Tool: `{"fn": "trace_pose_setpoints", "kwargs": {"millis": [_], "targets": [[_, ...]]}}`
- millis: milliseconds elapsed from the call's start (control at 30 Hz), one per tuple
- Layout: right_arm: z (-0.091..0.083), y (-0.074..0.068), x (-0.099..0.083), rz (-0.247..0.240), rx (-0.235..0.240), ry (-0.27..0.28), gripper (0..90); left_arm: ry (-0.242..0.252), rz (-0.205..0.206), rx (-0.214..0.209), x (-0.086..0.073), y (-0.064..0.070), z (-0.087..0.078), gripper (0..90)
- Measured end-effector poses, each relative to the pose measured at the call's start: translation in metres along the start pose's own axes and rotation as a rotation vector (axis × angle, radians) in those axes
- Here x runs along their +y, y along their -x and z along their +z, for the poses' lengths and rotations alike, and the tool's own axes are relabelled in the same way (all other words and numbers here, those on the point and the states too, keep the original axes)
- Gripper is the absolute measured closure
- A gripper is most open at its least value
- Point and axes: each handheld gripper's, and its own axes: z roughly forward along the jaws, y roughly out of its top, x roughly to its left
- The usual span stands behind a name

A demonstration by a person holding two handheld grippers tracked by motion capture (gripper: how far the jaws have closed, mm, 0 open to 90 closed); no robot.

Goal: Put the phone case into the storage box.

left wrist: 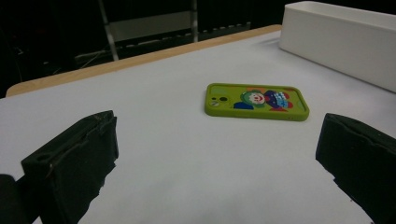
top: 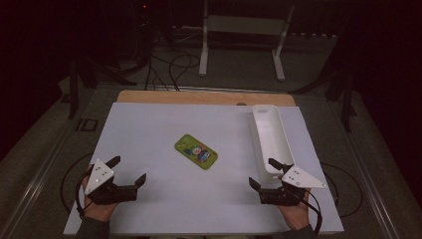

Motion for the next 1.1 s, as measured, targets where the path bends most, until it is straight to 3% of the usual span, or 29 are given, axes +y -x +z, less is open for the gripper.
{"fn": "trace_pose_setpoints", "kwargs": {"millis": [433, 1100], "targets": [[0.005, -0.003, -0.002, 0.004, 0.008, -0.007, 8.3, 0.007, -0.011, 0.002, 0.002, 0.0, -0.001, 0.0], [0.01, -0.005, 0.001, 0.02, 0.017, -0.01, 8.3, -0.025, 0.019, -0.031, 0.016, 0.011, 0.011, 0.0]]}}
